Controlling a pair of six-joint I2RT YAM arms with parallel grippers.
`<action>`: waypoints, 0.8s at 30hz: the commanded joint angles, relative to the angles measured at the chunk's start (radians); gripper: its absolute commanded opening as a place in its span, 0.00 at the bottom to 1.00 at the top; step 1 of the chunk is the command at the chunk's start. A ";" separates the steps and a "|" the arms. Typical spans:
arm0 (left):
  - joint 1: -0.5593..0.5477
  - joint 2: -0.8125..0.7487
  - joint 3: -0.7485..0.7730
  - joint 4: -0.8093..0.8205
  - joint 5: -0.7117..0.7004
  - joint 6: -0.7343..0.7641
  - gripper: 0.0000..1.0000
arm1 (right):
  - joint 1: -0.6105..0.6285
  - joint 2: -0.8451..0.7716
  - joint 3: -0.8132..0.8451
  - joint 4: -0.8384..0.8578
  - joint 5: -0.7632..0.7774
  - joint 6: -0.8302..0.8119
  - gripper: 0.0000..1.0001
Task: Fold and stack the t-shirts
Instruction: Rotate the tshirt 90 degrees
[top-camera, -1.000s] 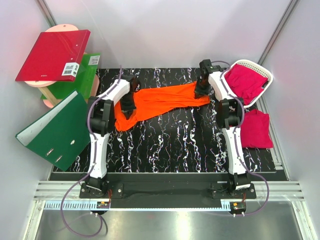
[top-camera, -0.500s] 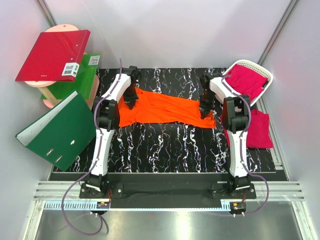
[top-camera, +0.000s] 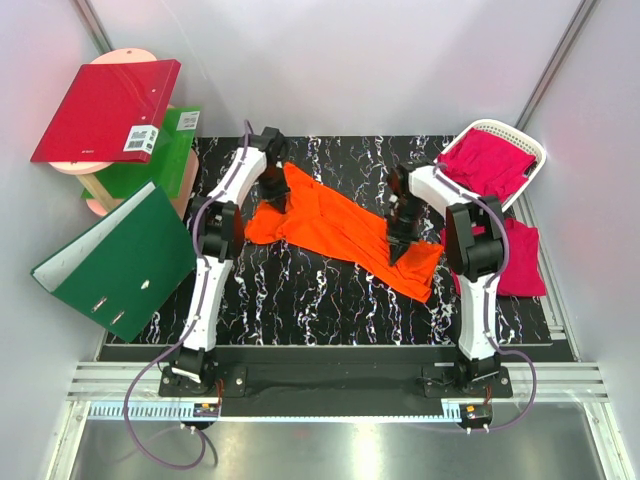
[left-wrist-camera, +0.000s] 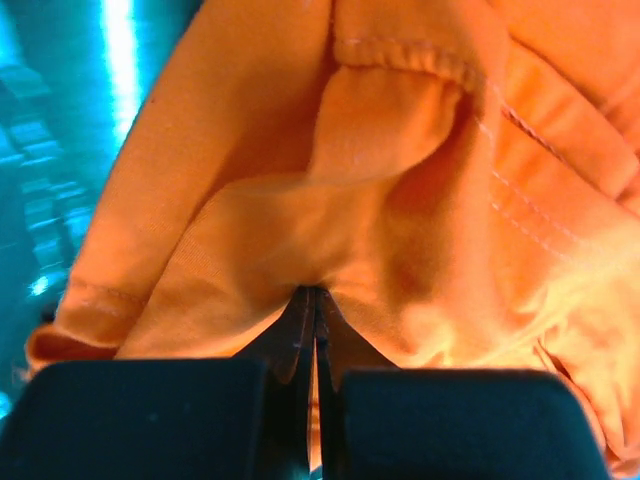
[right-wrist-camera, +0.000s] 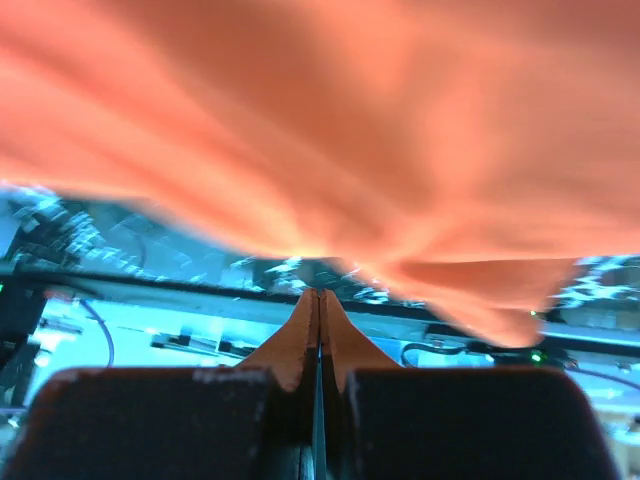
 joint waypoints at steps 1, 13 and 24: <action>-0.052 -0.050 -0.046 0.139 0.083 0.029 0.21 | 0.054 -0.069 0.135 -0.082 -0.061 -0.001 0.00; -0.028 -0.498 -0.363 0.145 -0.015 0.104 0.26 | 0.057 0.136 0.642 0.060 0.068 0.015 0.00; -0.057 -0.597 -0.695 0.171 0.033 0.080 0.00 | 0.060 0.523 1.040 0.152 -0.124 0.068 0.00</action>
